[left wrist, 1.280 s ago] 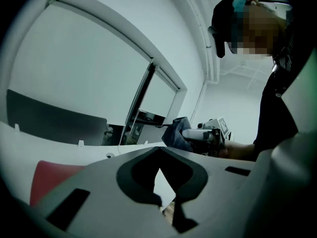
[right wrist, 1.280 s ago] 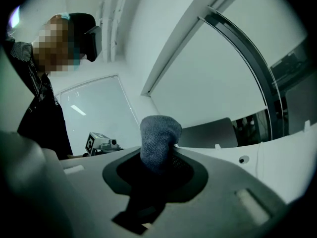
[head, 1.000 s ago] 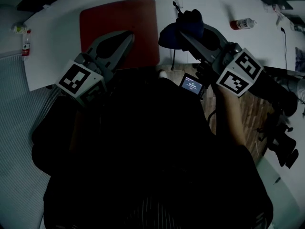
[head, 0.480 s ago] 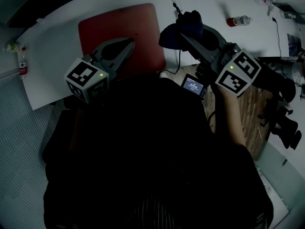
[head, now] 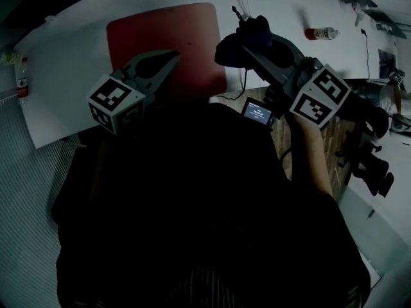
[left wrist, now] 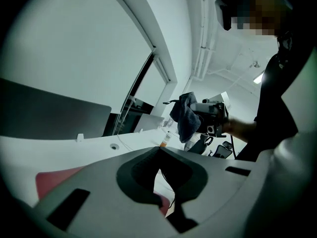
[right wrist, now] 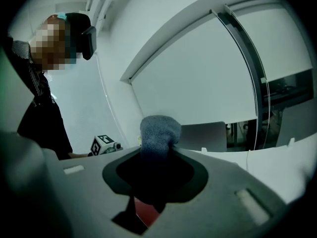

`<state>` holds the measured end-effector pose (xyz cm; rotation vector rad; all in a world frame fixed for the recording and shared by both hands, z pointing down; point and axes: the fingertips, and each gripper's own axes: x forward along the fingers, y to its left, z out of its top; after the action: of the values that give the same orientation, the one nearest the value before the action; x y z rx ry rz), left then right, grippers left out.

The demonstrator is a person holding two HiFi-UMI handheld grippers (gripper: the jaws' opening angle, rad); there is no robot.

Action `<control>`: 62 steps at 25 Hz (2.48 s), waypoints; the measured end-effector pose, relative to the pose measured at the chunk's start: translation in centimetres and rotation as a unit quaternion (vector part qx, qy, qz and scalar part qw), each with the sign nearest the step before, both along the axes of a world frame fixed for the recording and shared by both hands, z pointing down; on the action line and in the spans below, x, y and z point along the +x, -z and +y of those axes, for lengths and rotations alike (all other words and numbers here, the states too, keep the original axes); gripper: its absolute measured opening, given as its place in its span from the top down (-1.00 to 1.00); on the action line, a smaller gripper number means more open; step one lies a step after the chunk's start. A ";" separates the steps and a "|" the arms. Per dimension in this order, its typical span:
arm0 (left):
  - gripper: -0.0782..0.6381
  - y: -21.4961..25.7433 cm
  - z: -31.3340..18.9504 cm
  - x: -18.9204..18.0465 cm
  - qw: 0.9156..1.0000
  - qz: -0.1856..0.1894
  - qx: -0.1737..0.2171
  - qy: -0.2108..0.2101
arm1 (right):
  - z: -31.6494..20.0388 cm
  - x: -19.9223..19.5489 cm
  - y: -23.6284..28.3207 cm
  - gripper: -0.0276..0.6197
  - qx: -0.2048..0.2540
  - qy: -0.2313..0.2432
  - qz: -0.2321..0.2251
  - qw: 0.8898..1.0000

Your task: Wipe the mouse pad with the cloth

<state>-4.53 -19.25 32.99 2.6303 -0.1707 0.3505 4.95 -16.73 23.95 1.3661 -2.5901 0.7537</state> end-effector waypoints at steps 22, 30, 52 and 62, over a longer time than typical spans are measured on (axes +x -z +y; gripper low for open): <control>0.78 -3.8 -0.6 1.0 0.996 -0.078 -0.024 0.034 | -4.6 0.7 -1.4 0.60 0.001 0.069 -0.027 0.997; 0.78 -5.8 -0.9 2.2 0.990 -0.111 -0.049 0.071 | -7.0 2.3 -3.5 0.60 -0.011 0.112 -0.045 0.993; 0.78 -12.3 1.0 1.8 0.969 -0.202 -0.105 0.096 | -8.3 2.2 -9.5 0.60 -0.065 0.160 -0.087 0.981; 0.78 -17.3 -0.4 2.0 0.956 -0.251 -0.127 0.079 | -8.9 2.7 -12.9 0.60 -0.095 0.159 -0.080 0.979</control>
<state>-2.55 -19.61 50.29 2.2109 -0.4654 0.9167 7.61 -25.63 36.89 0.8414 -2.6761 1.0588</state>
